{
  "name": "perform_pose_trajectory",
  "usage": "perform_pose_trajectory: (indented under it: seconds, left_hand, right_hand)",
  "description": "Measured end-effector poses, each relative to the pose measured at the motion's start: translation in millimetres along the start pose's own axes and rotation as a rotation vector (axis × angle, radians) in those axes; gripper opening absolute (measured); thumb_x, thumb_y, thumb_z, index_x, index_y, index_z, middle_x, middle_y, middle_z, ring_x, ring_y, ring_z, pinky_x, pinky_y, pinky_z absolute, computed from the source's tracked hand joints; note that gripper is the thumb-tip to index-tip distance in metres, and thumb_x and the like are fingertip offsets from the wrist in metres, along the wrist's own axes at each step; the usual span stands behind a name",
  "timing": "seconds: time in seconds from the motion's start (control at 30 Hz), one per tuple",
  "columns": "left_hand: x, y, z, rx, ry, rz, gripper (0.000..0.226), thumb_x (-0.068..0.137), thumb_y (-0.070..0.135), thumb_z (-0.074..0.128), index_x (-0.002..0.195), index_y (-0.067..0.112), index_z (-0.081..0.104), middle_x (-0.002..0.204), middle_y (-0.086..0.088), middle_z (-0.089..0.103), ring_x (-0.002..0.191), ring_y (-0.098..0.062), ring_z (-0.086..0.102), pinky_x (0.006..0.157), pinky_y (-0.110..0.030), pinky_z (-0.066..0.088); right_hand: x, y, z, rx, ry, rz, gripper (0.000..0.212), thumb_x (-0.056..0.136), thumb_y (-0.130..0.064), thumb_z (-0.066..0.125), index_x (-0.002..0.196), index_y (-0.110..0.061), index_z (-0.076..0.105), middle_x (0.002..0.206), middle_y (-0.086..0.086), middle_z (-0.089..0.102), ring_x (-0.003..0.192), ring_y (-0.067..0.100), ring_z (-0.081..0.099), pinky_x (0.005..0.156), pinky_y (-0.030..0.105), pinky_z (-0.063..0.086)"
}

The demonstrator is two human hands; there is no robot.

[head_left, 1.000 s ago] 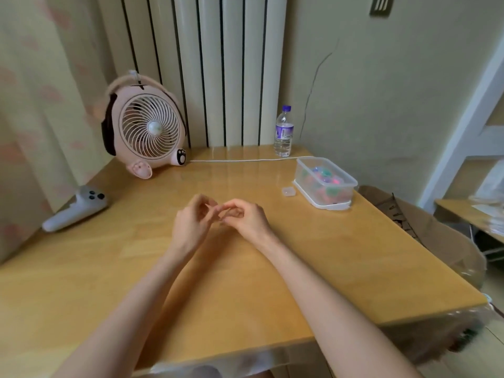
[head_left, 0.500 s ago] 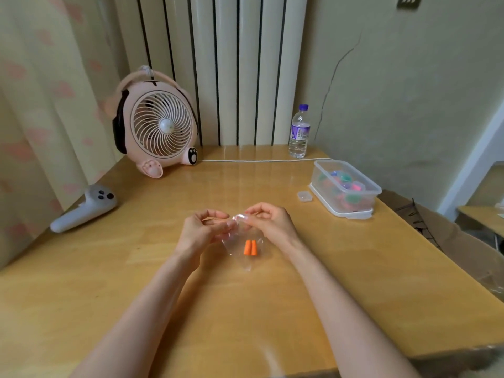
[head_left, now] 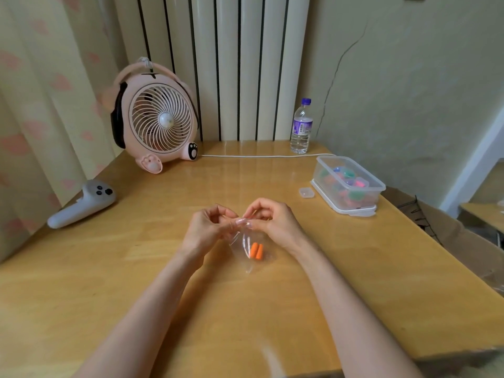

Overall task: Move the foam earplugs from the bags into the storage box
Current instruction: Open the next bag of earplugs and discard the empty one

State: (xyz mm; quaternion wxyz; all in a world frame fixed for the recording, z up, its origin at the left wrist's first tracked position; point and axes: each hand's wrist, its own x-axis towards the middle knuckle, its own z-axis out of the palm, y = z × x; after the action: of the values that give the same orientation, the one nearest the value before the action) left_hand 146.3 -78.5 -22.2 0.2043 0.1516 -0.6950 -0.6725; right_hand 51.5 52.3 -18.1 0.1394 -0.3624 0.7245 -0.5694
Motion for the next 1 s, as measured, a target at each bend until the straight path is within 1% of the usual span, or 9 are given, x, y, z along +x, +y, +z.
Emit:
perform_pose_trajectory:
  seconds: [0.1, 0.23, 0.43, 0.53, 0.63, 0.7, 0.8, 0.9, 1.0]
  left_hand:
    - [0.6, 1.2, -2.6, 0.02, -0.045, 0.009, 0.013, 0.077, -0.003, 0.069, 0.086, 0.003, 0.062, 0.064, -0.003, 0.065, 0.052, -0.007, 0.059, 0.058, -0.019, 0.051]
    - [1.2, 0.3, -3.8, 0.058, -0.027, 0.035, 0.013, 0.075, -0.005, 0.069, 0.08, 0.001, 0.059, 0.049, 0.002, 0.056, 0.044, -0.004, 0.051, 0.047, -0.014, 0.043]
    - [0.6, 1.7, -1.9, 0.123, -0.037, 0.135, 0.014, 0.08, -0.002, 0.066, 0.078, 0.005, 0.054, 0.057, -0.005, 0.049, 0.044, -0.004, 0.05, 0.045, -0.014, 0.041]
    - [1.3, 0.5, -1.6, 0.254, -0.064, 0.221, 0.014, 0.082, 0.002, 0.066, 0.075, 0.008, 0.054, 0.062, -0.001, 0.055, 0.052, -0.005, 0.052, 0.053, -0.019, 0.045]
    - [2.8, -1.7, -3.5, 0.382, -0.049, 0.286, 0.014, 0.078, 0.004, 0.07, 0.071, 0.01, 0.059, 0.073, -0.001, 0.065, 0.068, -0.011, 0.057, 0.069, -0.027, 0.047]
    - [3.5, -1.9, -5.1, 0.389, -0.005, 0.319, 0.017, 0.075, 0.006, 0.073, 0.068, 0.015, 0.06, 0.08, -0.003, 0.067, 0.076, -0.013, 0.059, 0.074, -0.026, 0.046]
    - [2.9, 0.8, -7.5, 0.332, 0.002, 0.314, 0.013, 0.075, 0.007, 0.073, 0.071, 0.012, 0.061, 0.08, -0.005, 0.067, 0.073, -0.009, 0.058, 0.072, -0.022, 0.046]
    - [1.7, 0.7, -5.2, 0.414, -0.089, 0.347, 0.013, 0.074, 0.007, 0.074, 0.076, 0.013, 0.062, 0.075, 0.007, 0.065, 0.068, -0.003, 0.055, 0.064, -0.017, 0.043]
    - [1.4, -1.0, -2.2, 0.513, -0.098, 0.374, 0.015, 0.074, 0.01, 0.075, 0.072, 0.016, 0.062, 0.07, 0.009, 0.063, 0.064, -0.003, 0.052, 0.059, -0.012, 0.038]
  right_hand:
    - [0.7, 0.3, -6.5, 0.048, 0.059, -0.004, 0.027, 0.075, 0.008, 0.065, 0.073, -0.018, 0.058, 0.065, 0.009, 0.063, 0.065, 0.019, 0.062, 0.069, 0.031, 0.051]
    - [-1.3, -0.9, -6.5, 0.066, -0.056, -0.033, 0.026, 0.077, 0.007, 0.066, 0.073, -0.018, 0.057, 0.064, 0.006, 0.059, 0.064, 0.018, 0.056, 0.062, 0.022, 0.045]
    - [-2.6, -2.7, -5.6, 0.103, -0.073, -0.008, 0.019, 0.077, 0.003, 0.07, 0.072, -0.013, 0.062, 0.062, 0.005, 0.063, 0.054, 0.01, 0.056, 0.058, 0.021, 0.046]
    - [-2.4, -2.3, -6.9, 0.075, -0.028, 0.006, 0.018, 0.078, 0.002, 0.069, 0.07, -0.013, 0.063, 0.059, 0.005, 0.063, 0.052, 0.011, 0.054, 0.056, 0.02, 0.045]
    - [-2.8, -1.2, -9.5, 0.051, -0.002, 0.012, 0.016, 0.079, -0.002, 0.07, 0.069, -0.013, 0.065, 0.06, 0.009, 0.063, 0.052, 0.012, 0.056, 0.055, 0.019, 0.046]
    - [-2.9, 0.9, -10.2, -0.026, 0.016, 0.001, 0.015, 0.08, -0.009, 0.072, 0.066, -0.015, 0.067, 0.059, 0.005, 0.063, 0.053, 0.01, 0.056, 0.057, 0.023, 0.048]
    - [-2.9, 1.4, -9.9, -0.055, 0.025, -0.006, 0.014, 0.08, -0.016, 0.073, 0.066, -0.014, 0.07, 0.063, 0.008, 0.065, 0.057, 0.013, 0.056, 0.059, 0.03, 0.051]
    - [-3.3, -2.8, -10.8, 0.093, 0.026, -0.003, 0.012, 0.081, -0.011, 0.07, 0.07, -0.009, 0.068, 0.061, 0.005, 0.064, 0.055, 0.012, 0.055, 0.056, 0.02, 0.046]
    - [-5.3, -5.6, -10.7, 0.172, 0.009, -0.006, 0.01, 0.083, -0.009, 0.068, 0.073, -0.006, 0.067, 0.063, 0.001, 0.066, 0.055, 0.007, 0.057, 0.055, 0.017, 0.046]
